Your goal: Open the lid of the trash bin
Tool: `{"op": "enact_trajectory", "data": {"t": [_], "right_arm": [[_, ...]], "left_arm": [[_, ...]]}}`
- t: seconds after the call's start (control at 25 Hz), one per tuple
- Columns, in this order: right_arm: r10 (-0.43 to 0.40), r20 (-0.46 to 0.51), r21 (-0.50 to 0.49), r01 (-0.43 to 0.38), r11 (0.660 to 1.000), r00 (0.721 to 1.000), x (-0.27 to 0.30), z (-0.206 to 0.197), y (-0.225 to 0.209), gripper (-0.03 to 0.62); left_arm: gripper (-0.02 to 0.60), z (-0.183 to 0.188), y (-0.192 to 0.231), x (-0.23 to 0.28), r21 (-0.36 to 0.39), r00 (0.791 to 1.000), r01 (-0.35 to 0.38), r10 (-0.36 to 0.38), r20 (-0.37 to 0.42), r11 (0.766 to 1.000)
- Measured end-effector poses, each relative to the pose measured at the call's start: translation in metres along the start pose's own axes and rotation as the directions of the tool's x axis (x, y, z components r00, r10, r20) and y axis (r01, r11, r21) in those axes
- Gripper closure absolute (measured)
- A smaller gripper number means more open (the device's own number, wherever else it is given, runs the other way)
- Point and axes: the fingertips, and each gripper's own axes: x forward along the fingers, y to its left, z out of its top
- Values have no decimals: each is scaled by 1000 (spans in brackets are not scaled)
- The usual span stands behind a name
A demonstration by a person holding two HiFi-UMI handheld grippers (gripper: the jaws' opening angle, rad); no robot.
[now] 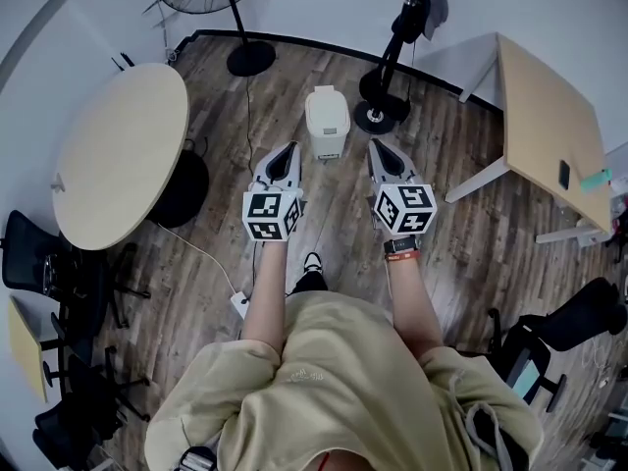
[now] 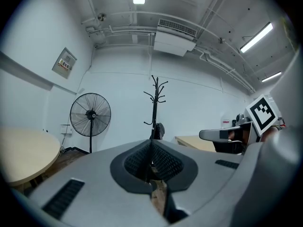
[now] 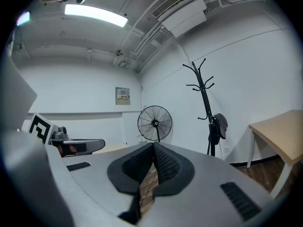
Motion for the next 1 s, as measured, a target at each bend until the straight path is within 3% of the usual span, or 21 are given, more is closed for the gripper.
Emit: {"op": "enact_trajectory", "data": {"t": [0.56, 1.0], "right_arm": [[-6, -19, 19, 6, 1000, 1000, 134, -8, 12, 579], [12, -110, 2, -12, 1000, 994, 204, -37, 13, 578]], "left_arm": [[558, -2, 93, 83, 14, 996, 91, -90, -23, 996], [558, -26, 139, 132, -35, 991, 120, -122, -62, 992]]}}
